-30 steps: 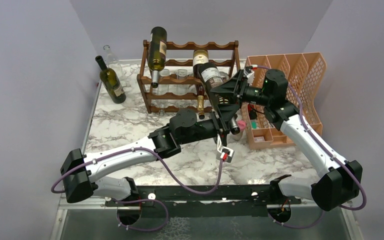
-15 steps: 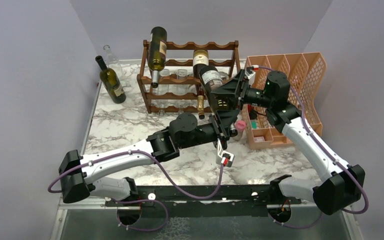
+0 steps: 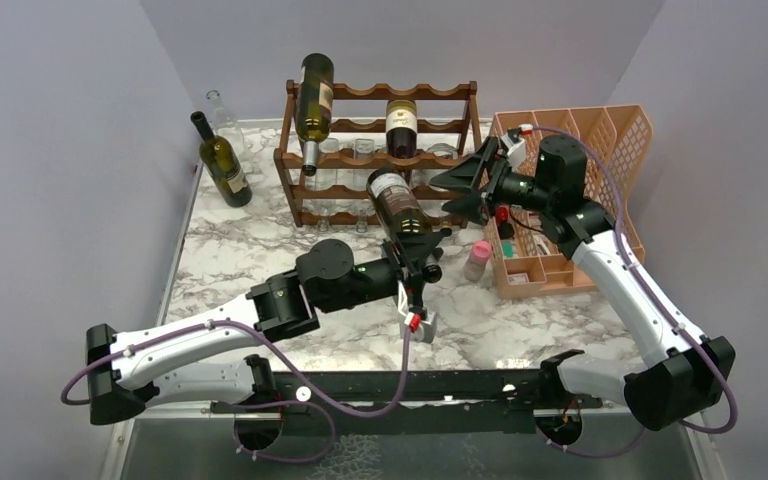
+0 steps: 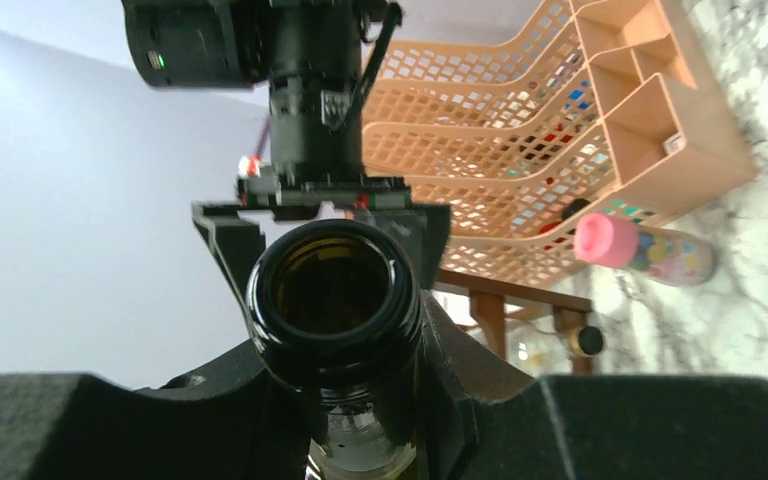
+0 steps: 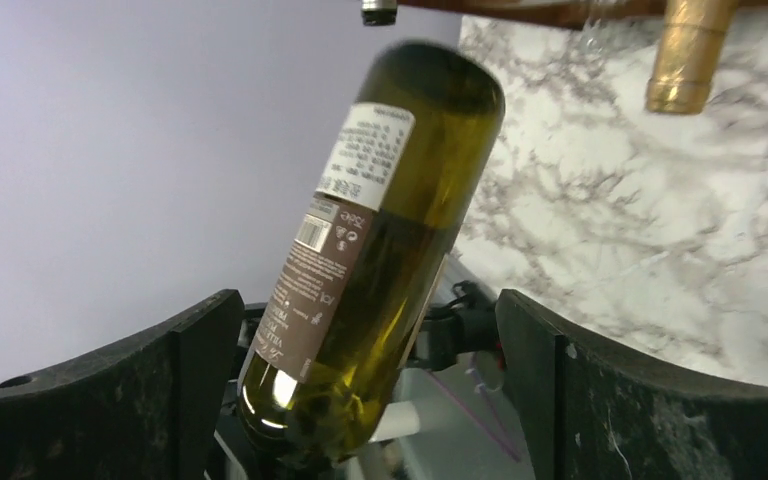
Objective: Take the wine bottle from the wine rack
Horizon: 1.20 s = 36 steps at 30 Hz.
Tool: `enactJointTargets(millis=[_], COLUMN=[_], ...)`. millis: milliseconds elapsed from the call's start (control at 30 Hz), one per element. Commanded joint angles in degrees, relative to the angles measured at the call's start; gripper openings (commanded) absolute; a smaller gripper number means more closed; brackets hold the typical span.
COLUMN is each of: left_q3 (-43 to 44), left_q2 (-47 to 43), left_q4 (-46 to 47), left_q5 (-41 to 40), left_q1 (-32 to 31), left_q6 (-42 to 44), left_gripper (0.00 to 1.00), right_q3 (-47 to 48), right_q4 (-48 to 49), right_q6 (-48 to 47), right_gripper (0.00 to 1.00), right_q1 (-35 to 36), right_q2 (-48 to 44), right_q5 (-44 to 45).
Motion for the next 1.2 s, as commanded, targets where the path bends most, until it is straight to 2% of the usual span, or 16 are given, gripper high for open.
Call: enactJointTargets(millis=[0, 133, 267, 433, 567, 833, 1000, 1167], left_q3=[4.26, 3.9, -1.18, -9.78, -11.05, -9.1, -4.83, -2.14], left_q2=[-4.65, -5.86, -7.69, -10.99, -11.93, -15.26, -10.99, -7.55], left_q4=[-4.28, -10.61, -11.11, -5.32, -4.73, -7.23, -8.43, -4.7], left_q5=[-3.21, -4.29, -5.48, -12.09, -17.94, -13.84, -14.55, -11.64], left_q1=[-0.41, -0.36, -0.35, -0.08, 3.55, 27.44, 39.81, 57.87], left_q6=[-14.07, -27.36, -40.04, -50.63, -55.13, -63.23, -65.26, -70.03], left_gripper=[0.0, 0.0, 0.0, 0.0, 0.0, 0.0, 0.0, 0.0], right_q3=[7.21, 16.98, 15.16, 5.86, 2.93, 0.51, 0.76, 0.7], right_q4=[-9.02, -20.64, -20.29, -13.41, -12.44, -11.48, -11.57, -11.97], right_q6=[-15.84, -35.5, -49.04, -54.09, -55.34, -55.47, -55.53, -56.35], right_gripper=[1.0, 1.0, 1.0, 1.0, 1.0, 1.0, 1.0, 1.0], right_q1=[-0.94, -1.0, -1.01, -1.03, -0.98, -0.9, -0.87, 0.0], right_q2=[-0.49, -1.83, -8.91, -18.8, -20.61, -21.71, -22.23, -23.31], right_q5=[5.85, 20.51, 32.56, 36.48, 37.3, 36.11, 36.0, 37.64])
